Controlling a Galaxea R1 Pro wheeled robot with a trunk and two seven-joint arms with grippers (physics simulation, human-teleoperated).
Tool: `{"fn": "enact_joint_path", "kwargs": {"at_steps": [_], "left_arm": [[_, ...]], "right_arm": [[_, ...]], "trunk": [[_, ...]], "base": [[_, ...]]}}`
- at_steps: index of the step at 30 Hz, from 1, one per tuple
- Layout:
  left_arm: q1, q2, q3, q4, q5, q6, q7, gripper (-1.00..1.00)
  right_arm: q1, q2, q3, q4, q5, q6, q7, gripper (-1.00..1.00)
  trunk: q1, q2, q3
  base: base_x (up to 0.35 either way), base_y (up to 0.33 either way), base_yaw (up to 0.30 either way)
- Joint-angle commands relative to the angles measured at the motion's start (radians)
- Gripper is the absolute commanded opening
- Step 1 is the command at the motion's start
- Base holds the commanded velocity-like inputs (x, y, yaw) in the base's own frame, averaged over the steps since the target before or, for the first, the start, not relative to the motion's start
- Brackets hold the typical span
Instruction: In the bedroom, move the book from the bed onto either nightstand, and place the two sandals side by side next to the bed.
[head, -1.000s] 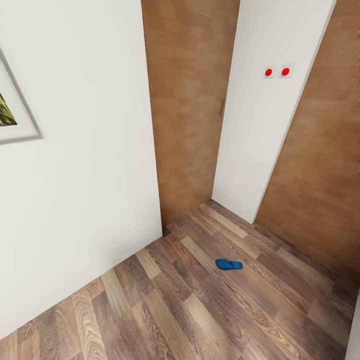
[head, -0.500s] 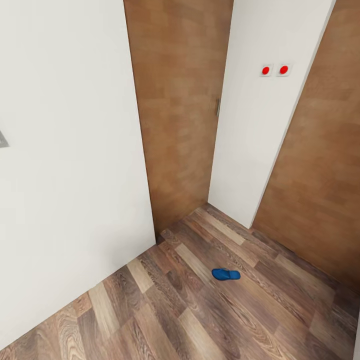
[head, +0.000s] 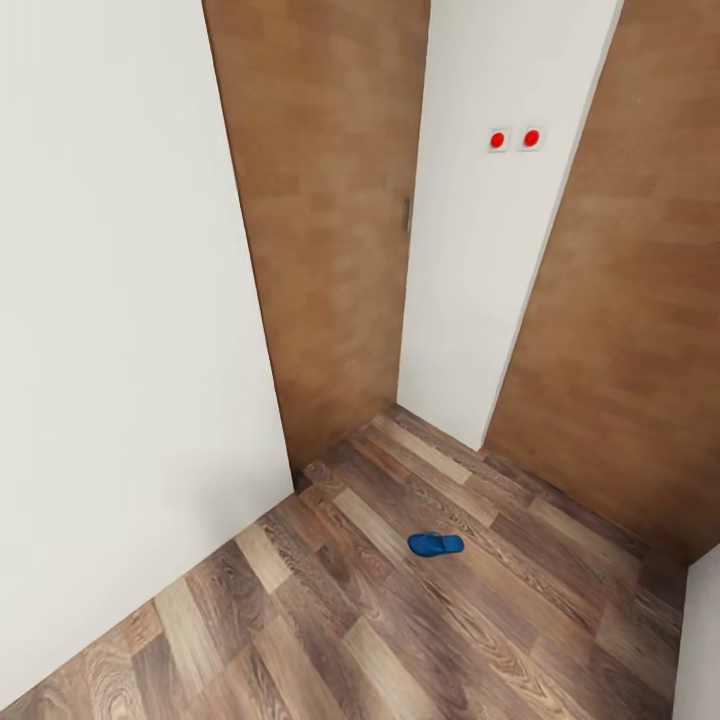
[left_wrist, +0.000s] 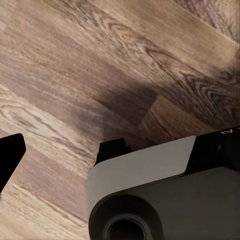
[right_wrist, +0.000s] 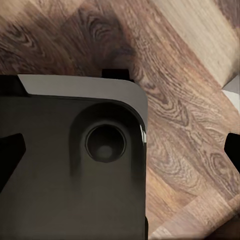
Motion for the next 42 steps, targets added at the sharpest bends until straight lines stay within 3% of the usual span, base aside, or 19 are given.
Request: {"fn": "enact_joint_path", "kwargs": {"at_steps": [1, 26, 42], "left_arm": [[0.000, 0.000, -0.003, 0.000, -0.005, -0.003, 0.004, 1.00], [0.000, 0.000, -0.005, 0.000, -0.006, -0.003, 0.004, 1.00], [0.000, -0.001, -0.005, 0.000, -0.006, -0.003, 0.004, 1.00]], "right_arm": [[-0.001, 0.000, -0.001, 0.001, 0.001, -0.003, -0.002, 1.00], [-0.001, 0.000, -0.002, 0.001, 0.000, -0.003, -0.002, 1.00], [-0.001, 0.000, -0.002, 0.001, 0.000, -0.003, -0.002, 1.00]], "trunk": [[0.000, 0.000, -0.001], [0.000, 0.000, -0.001], [0.000, 0.000, -0.001]], "base": [[0.005, 0.000, -0.129], [0.279, 0.000, -0.010], [0.025, 0.136, 0.000]]}}
